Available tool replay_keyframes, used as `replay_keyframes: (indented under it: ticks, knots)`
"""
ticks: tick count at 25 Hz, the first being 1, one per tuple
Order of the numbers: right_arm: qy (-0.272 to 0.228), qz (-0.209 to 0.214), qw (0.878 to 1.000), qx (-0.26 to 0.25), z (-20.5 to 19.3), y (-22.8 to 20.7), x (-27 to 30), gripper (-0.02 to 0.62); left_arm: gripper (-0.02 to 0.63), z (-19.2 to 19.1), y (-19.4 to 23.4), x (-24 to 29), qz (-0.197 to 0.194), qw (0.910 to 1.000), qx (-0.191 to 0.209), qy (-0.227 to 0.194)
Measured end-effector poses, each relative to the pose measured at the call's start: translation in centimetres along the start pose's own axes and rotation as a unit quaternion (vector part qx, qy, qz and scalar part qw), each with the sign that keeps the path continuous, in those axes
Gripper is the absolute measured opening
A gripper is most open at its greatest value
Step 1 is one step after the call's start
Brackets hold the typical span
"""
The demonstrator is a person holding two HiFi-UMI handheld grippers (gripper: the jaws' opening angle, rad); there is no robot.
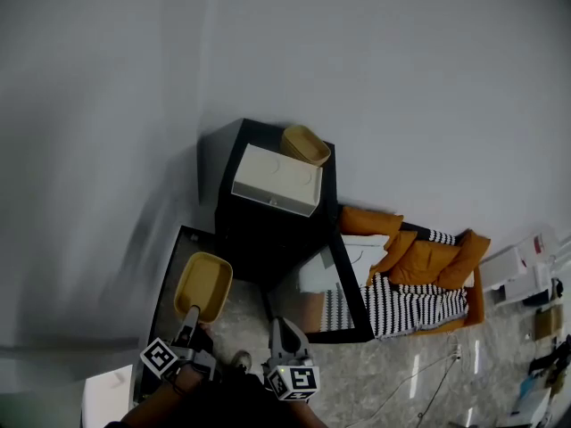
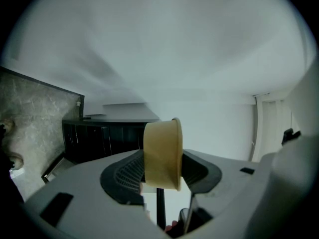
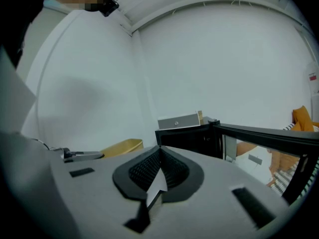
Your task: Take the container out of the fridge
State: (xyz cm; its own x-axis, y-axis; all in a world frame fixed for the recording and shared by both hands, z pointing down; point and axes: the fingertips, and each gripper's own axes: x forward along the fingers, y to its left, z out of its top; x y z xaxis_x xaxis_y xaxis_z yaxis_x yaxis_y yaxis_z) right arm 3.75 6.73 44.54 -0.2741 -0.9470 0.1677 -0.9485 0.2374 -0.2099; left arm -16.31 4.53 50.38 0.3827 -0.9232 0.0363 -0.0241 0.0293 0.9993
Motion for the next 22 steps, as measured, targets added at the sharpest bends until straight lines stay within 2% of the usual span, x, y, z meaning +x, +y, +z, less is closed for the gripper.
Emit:
replay_keyframes:
  ticks: [22]
  knots:
    - [0.0,-0.008,1.0,-0.002,-0.67,0.04,-1.08,0.0,0.206,-0.94,0.79,-0.58,0.007,0.9998,-0.015,0.008]
